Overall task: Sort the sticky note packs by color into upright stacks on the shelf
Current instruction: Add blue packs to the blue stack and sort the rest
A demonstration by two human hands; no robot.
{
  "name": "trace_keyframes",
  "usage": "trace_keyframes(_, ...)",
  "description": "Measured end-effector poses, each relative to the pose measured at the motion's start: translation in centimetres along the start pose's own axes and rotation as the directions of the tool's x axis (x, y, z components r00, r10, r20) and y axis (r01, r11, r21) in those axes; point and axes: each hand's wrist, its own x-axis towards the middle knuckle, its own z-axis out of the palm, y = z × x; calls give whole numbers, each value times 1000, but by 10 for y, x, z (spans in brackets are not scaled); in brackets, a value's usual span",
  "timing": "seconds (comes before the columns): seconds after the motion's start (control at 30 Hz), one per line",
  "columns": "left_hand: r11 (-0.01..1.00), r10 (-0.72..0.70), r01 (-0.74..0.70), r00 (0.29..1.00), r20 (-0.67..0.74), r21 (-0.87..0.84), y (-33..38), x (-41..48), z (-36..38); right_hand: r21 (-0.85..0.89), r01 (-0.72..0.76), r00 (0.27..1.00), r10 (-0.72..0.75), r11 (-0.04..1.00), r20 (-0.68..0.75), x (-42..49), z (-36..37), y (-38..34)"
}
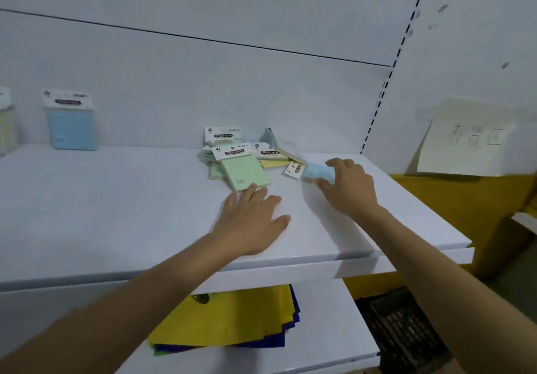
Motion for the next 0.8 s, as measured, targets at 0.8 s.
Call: trace_keyframes(0.8, 608, -771, 786, 549, -322, -116, 47, 16, 1, 521, 338, 939, -317, 783, -133, 57, 25, 37)
